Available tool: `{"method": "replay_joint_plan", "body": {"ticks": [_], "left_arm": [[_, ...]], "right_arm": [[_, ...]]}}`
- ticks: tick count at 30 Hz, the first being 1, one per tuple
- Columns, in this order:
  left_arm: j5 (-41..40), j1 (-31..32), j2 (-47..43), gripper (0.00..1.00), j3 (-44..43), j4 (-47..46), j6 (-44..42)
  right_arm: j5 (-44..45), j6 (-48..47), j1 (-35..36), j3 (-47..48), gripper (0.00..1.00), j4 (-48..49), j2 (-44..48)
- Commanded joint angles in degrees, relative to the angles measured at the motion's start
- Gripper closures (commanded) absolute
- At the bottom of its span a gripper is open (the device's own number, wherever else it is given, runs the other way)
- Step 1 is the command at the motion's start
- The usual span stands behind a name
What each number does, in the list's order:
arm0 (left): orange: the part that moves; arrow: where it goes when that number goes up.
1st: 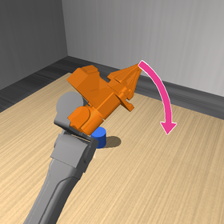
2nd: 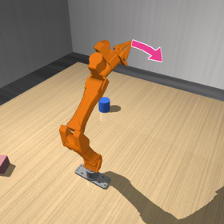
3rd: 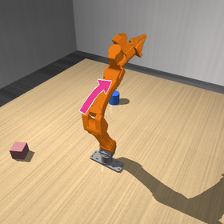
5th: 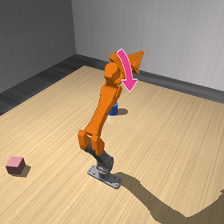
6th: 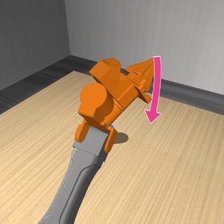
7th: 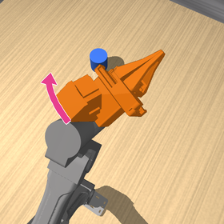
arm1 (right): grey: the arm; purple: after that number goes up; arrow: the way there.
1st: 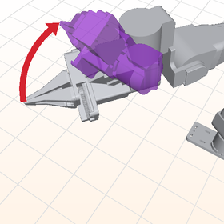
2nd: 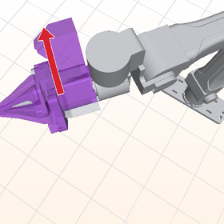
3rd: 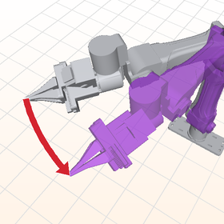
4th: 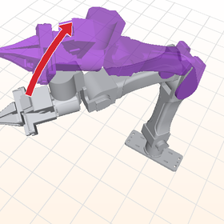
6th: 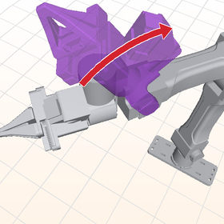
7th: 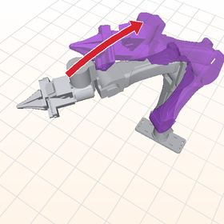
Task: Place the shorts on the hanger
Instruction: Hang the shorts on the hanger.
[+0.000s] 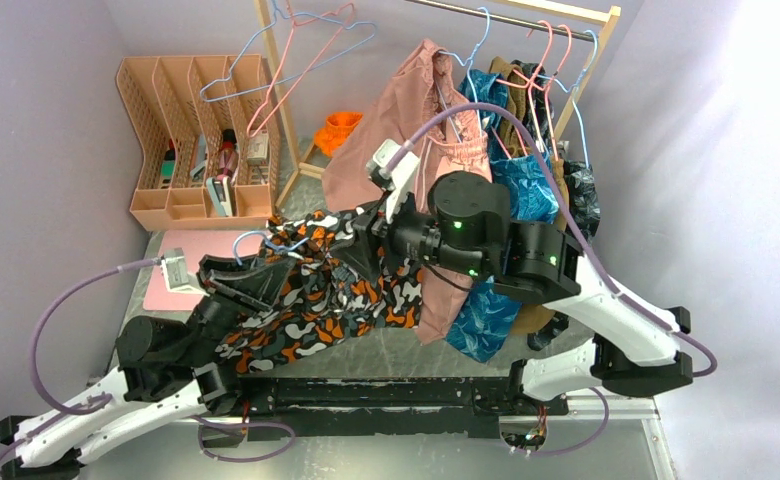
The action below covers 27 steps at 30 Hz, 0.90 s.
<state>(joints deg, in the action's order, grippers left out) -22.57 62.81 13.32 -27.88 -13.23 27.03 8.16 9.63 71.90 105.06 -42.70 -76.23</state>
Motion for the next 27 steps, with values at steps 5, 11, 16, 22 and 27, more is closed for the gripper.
{"method": "replay_joint_plan", "body": {"ticks": [5,11,16,22,27], "left_arm": [[5.41,-0.05,-3.86,0.93,1.86,-1.9,2.33],[8.02,-0.05,-1.5,0.93,1.16,-0.34,2.07],[11.37,-0.05,0.21,0.93,-0.11,1.46,1.44],[14.93,-0.05,1.01,0.93,-2.14,4.19,1.1],[16.88,-0.05,1.07,0.93,-2.74,4.62,1.27]], "right_arm": [[-11.77,-10.8,-0.03,-0.04,0.4,8.26,-0.28],[-16.6,-14.89,0.05,1.63,0.4,8.95,-4.56],[-19.84,-17.01,0.0,0.14,0.41,10.26,-5.92],[-23.74,-17.7,0.06,-2.81,0.48,13.51,-4.26],[-23.58,-17.71,0.01,-1.48,0.66,11.9,-6.26]]}}
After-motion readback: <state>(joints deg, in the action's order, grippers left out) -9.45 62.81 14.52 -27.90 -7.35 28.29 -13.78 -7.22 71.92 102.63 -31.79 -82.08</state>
